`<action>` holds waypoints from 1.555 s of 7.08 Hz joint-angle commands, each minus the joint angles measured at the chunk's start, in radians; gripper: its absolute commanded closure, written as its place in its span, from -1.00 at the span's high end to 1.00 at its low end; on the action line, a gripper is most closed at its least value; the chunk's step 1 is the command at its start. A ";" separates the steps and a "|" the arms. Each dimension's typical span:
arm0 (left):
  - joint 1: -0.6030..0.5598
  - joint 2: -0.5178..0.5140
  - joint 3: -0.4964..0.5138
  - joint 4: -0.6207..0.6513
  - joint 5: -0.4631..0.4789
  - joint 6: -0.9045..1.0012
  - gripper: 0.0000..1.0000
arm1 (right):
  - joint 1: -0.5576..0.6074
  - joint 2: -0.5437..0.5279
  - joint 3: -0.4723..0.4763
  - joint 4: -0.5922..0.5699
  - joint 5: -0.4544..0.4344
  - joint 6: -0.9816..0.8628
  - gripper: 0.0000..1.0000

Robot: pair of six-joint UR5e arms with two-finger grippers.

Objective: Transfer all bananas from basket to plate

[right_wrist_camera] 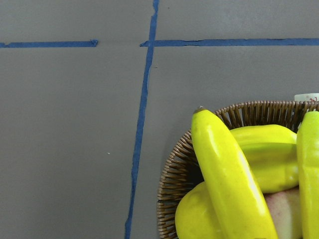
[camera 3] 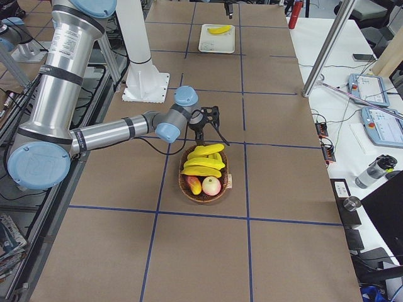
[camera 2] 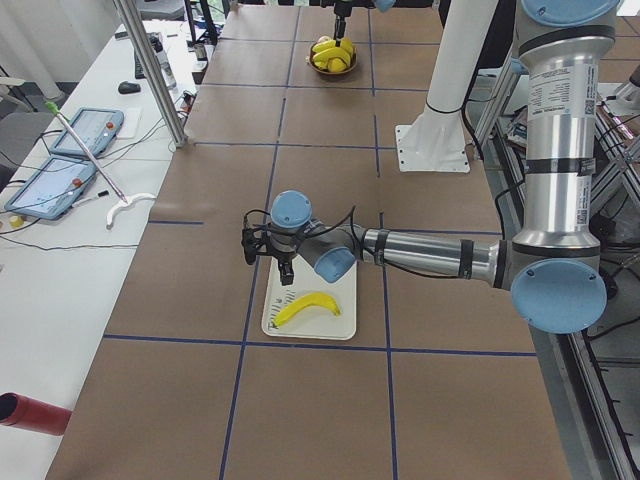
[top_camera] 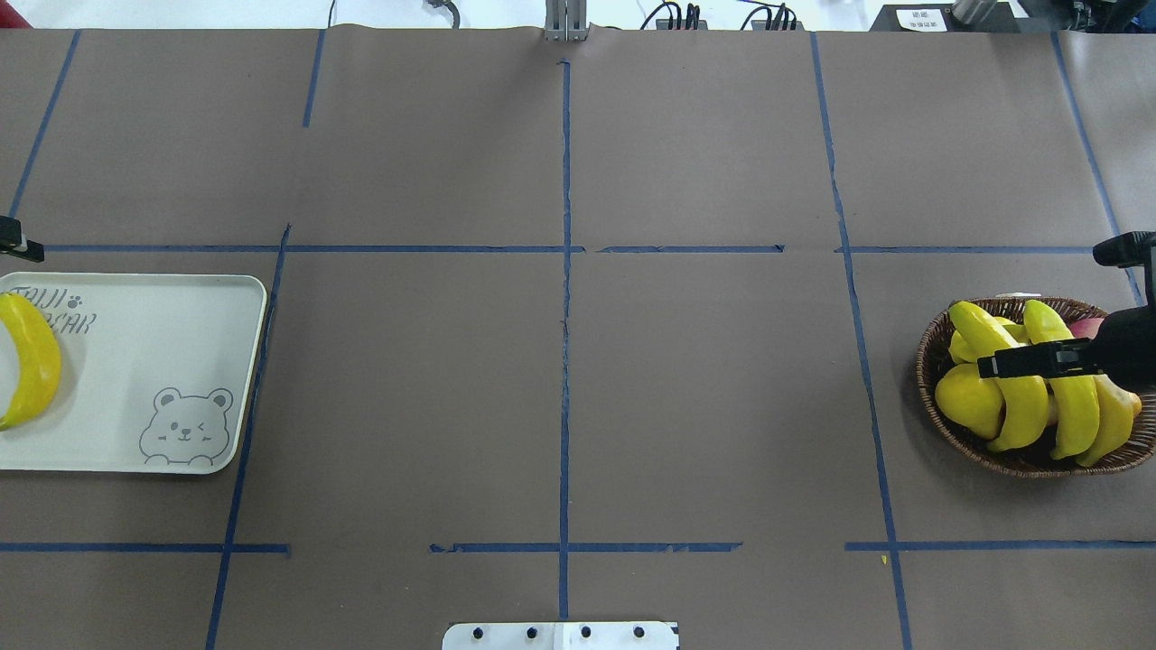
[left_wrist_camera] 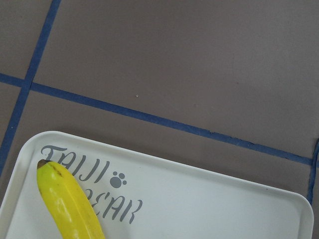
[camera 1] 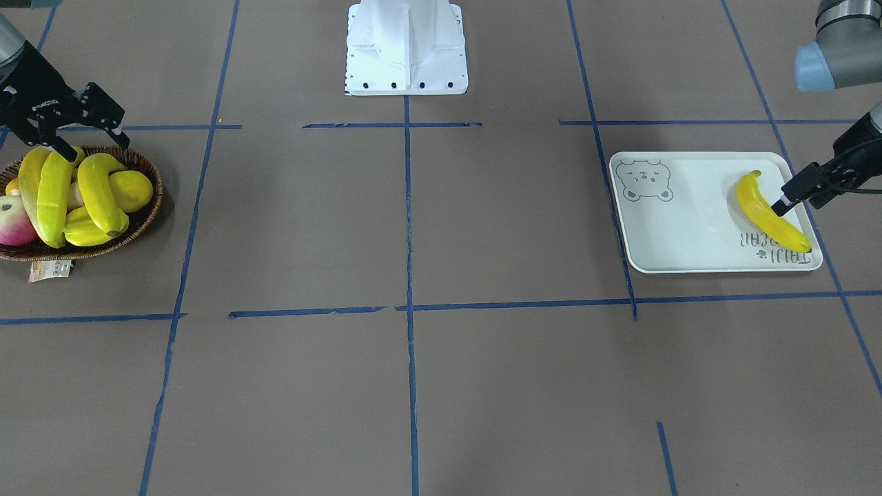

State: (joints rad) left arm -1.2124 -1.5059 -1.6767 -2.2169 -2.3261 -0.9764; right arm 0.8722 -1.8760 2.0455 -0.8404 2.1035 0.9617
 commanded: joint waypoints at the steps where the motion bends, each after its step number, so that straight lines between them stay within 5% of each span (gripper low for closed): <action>1: 0.001 0.003 -0.002 0.000 0.001 0.001 0.99 | 0.004 -0.005 -0.028 0.040 0.004 0.005 0.99; 6: 0.001 0.001 0.000 0.000 0.001 0.001 0.99 | -0.002 -0.006 -0.070 0.027 -0.005 -0.001 0.96; 11: 0.001 0.004 0.003 0.000 0.001 0.002 0.99 | -0.041 -0.014 -0.087 0.027 -0.007 -0.004 0.67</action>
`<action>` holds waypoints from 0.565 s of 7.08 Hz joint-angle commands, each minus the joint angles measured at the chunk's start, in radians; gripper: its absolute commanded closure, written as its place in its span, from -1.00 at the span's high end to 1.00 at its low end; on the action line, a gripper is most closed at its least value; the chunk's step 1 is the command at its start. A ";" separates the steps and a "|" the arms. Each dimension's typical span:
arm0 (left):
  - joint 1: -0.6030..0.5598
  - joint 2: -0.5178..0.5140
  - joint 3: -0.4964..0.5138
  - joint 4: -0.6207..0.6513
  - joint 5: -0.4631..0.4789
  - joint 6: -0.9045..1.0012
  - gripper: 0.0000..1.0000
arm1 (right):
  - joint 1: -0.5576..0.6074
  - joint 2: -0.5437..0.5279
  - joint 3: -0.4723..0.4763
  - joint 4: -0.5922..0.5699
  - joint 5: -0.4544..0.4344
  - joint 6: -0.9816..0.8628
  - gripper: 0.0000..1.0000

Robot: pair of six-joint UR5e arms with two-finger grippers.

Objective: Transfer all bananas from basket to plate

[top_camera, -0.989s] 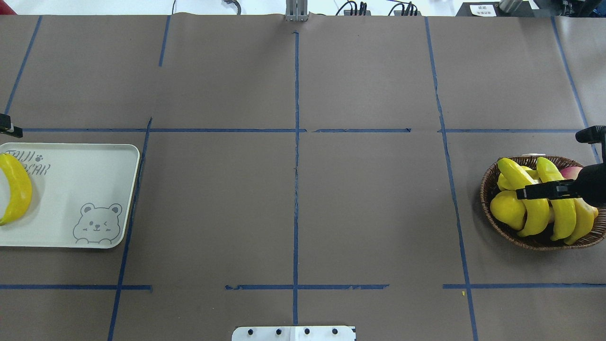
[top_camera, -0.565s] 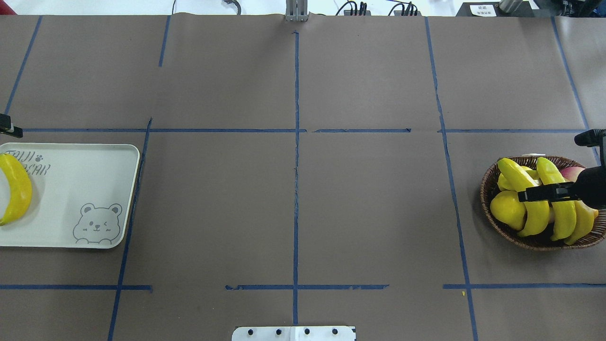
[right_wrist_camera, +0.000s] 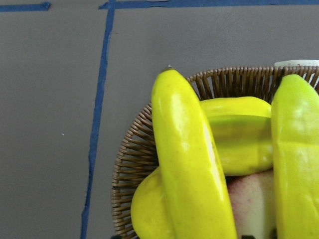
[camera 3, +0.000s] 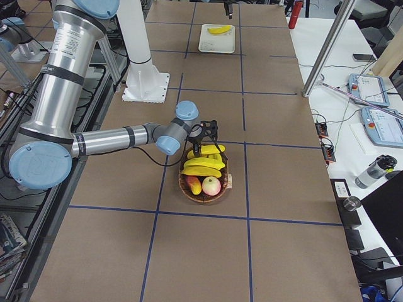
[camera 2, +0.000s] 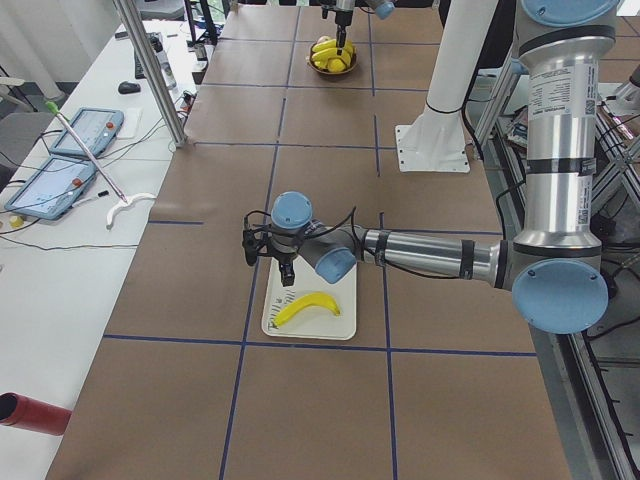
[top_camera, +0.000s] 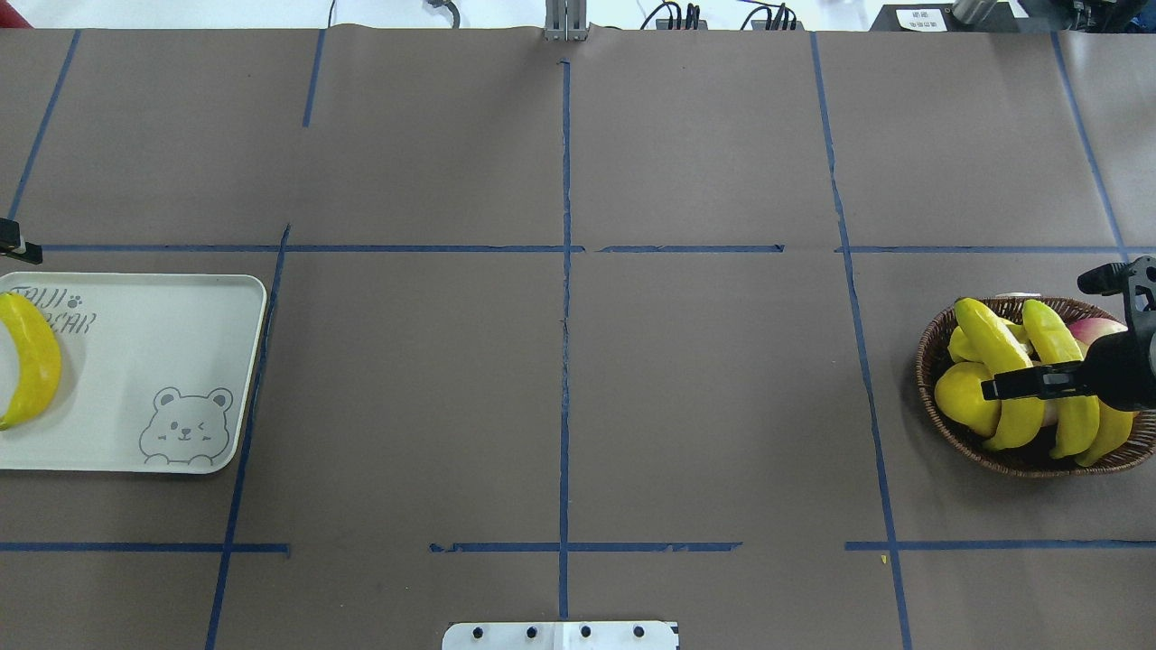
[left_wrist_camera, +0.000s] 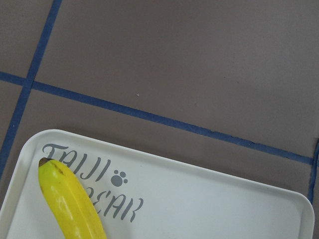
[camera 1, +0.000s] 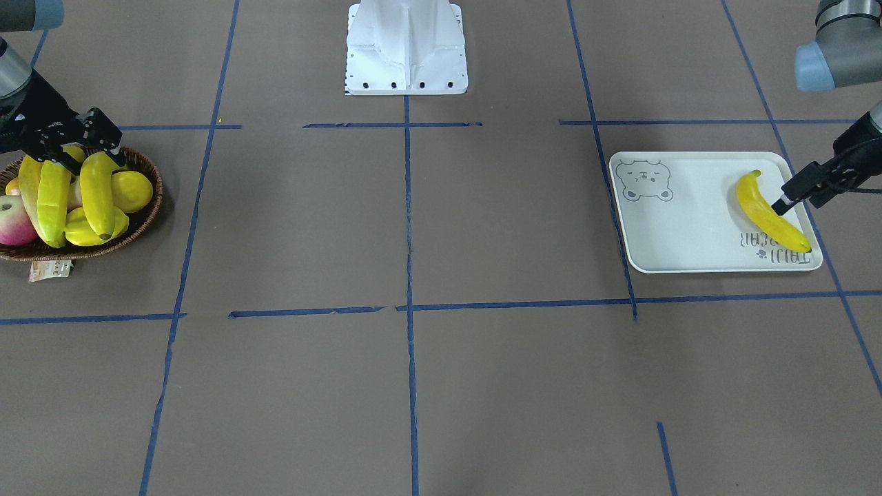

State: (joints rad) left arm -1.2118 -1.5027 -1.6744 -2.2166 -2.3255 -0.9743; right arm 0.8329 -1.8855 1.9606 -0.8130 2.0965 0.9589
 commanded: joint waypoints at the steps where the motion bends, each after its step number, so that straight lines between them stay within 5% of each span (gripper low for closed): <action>1: 0.000 0.001 -0.001 0.000 0.000 0.000 0.99 | -0.003 -0.001 -0.009 0.000 0.000 -0.002 0.67; 4: 0.000 -0.001 0.001 0.000 0.000 -0.001 0.99 | -0.006 -0.004 -0.011 0.000 0.000 -0.002 0.60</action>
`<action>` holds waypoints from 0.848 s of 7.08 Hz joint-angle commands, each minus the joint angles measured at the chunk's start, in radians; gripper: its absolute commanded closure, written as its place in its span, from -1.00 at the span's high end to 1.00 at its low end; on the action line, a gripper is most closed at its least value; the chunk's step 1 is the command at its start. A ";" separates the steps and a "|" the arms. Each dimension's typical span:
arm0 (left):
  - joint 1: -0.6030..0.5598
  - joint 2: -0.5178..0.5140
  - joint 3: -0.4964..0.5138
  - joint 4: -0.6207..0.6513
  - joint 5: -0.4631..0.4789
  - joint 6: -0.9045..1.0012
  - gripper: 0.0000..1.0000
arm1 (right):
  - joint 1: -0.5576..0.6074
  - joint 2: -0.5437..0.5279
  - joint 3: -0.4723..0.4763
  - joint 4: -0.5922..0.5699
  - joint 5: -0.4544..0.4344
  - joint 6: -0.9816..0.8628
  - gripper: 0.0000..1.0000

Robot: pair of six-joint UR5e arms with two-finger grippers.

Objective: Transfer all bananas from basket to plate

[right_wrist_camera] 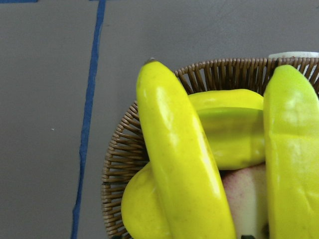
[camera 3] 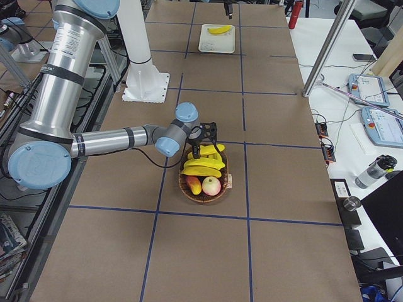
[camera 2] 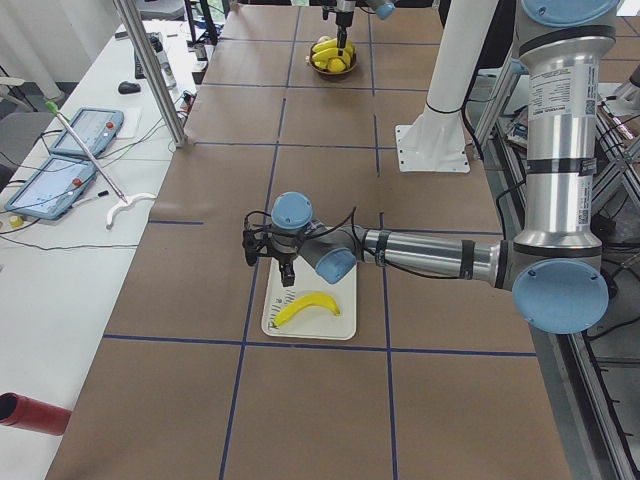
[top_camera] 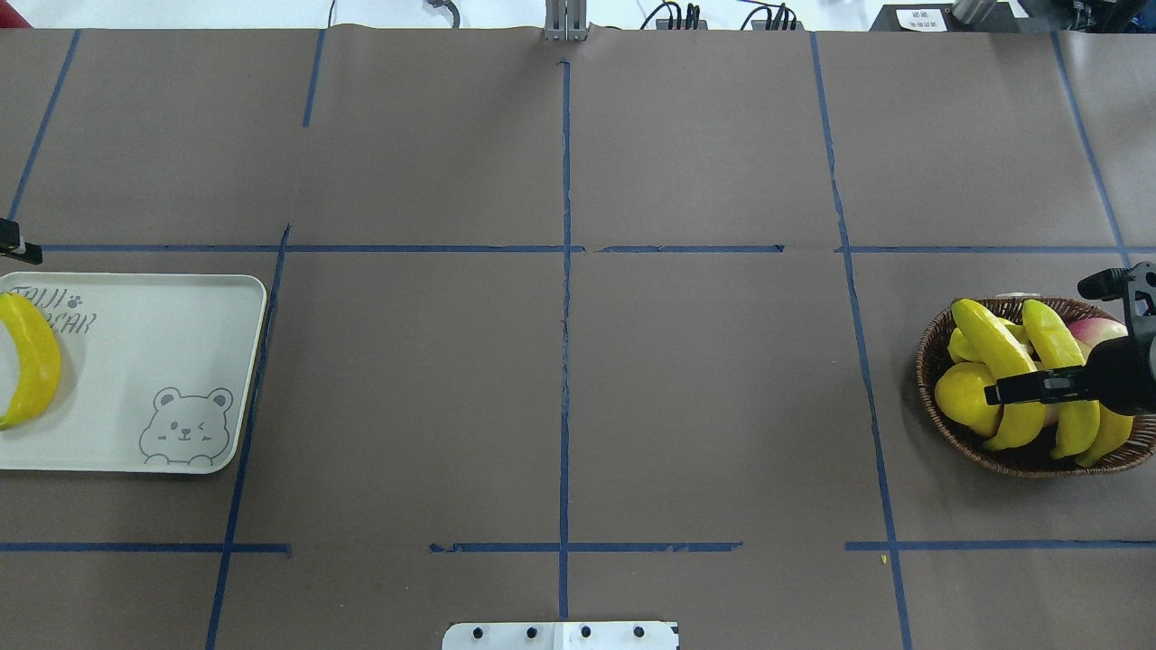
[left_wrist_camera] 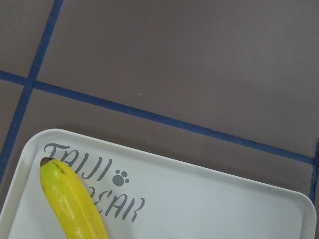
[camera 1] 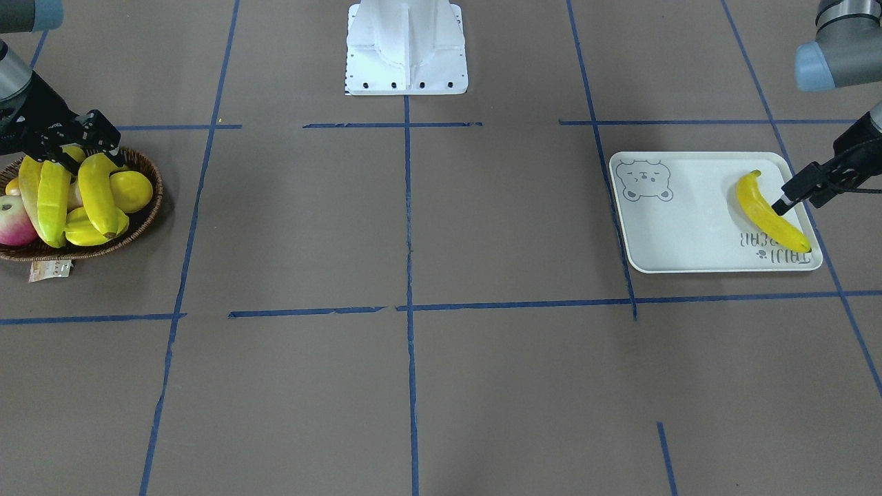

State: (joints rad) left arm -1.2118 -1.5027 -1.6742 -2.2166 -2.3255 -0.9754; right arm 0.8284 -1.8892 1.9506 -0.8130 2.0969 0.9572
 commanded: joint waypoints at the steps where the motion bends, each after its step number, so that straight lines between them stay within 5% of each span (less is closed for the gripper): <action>1: 0.000 -0.001 0.001 0.000 0.000 0.000 0.99 | 0.000 0.001 -0.001 0.000 0.000 0.000 0.28; 3: 0.000 -0.002 0.001 0.000 0.000 0.001 0.99 | 0.000 0.004 0.001 0.000 0.012 0.000 -0.56; 6: 0.000 -0.001 -0.001 0.000 -0.002 0.000 0.99 | 0.038 0.008 0.014 0.002 0.050 -0.002 -0.97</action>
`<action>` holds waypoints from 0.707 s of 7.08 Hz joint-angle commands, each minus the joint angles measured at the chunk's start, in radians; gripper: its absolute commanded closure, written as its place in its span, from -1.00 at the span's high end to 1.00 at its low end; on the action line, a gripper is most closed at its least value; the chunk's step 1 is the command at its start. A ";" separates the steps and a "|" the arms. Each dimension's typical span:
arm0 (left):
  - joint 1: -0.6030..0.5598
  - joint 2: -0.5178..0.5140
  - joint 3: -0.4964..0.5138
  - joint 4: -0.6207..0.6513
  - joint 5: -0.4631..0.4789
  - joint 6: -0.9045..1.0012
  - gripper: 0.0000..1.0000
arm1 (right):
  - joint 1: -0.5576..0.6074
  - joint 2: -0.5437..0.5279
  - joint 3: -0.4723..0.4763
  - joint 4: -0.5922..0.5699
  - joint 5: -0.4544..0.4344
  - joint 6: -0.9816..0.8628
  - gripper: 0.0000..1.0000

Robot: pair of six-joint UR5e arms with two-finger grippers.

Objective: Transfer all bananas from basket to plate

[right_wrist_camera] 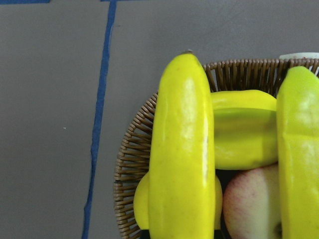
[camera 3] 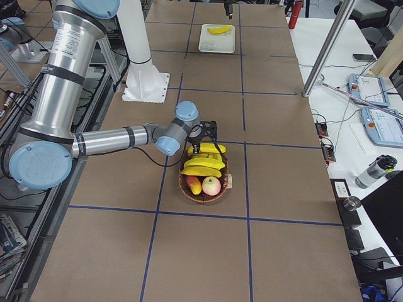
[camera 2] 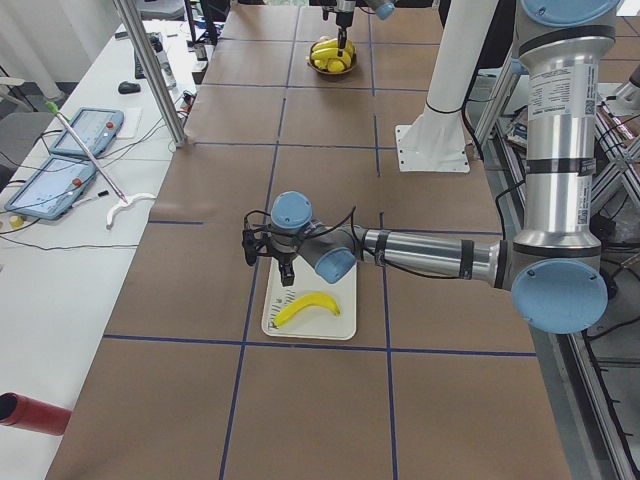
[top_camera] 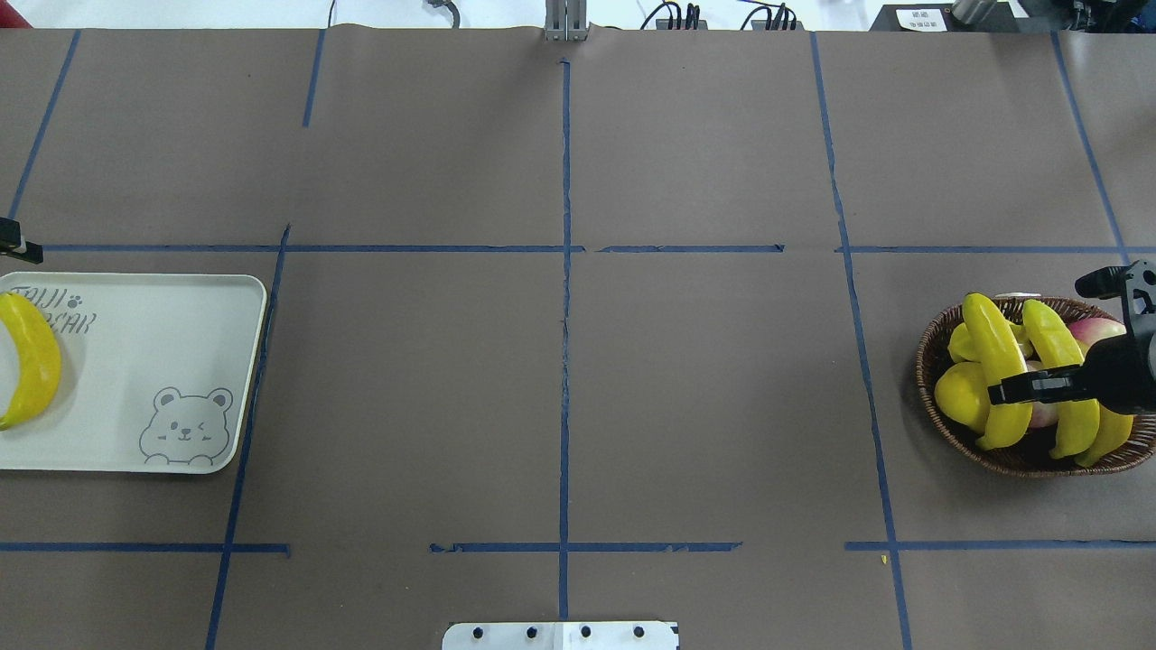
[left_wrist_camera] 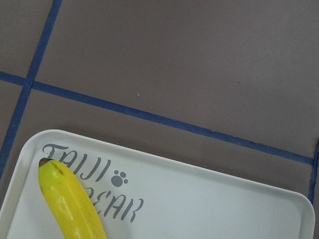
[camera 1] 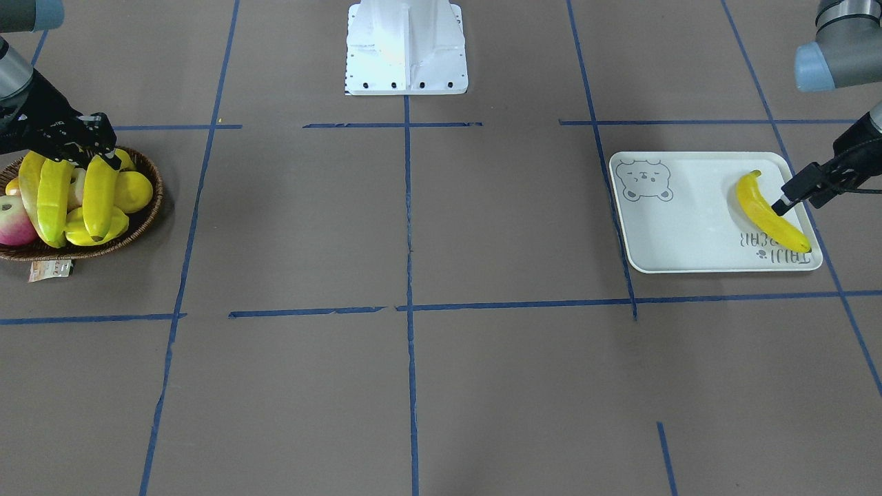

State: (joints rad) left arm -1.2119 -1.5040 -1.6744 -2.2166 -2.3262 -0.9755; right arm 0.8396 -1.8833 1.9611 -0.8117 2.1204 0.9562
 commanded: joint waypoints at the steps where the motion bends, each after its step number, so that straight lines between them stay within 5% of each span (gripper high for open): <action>1: 0.000 -0.001 -0.001 0.000 -0.001 0.000 0.99 | 0.105 0.001 0.010 -0.001 0.123 0.000 -0.97; 3: 0.003 -0.005 -0.002 0.002 -0.001 -0.003 0.99 | 0.188 0.035 0.039 -0.003 0.255 0.001 -0.98; 5: 0.020 -0.071 0.002 0.002 -0.005 -0.012 0.99 | 0.123 0.219 0.041 -0.047 0.227 0.022 -0.98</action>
State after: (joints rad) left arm -1.2031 -1.5339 -1.6755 -2.2151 -2.3281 -0.9826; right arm 0.9936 -1.7740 1.9980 -0.8243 2.3583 0.9689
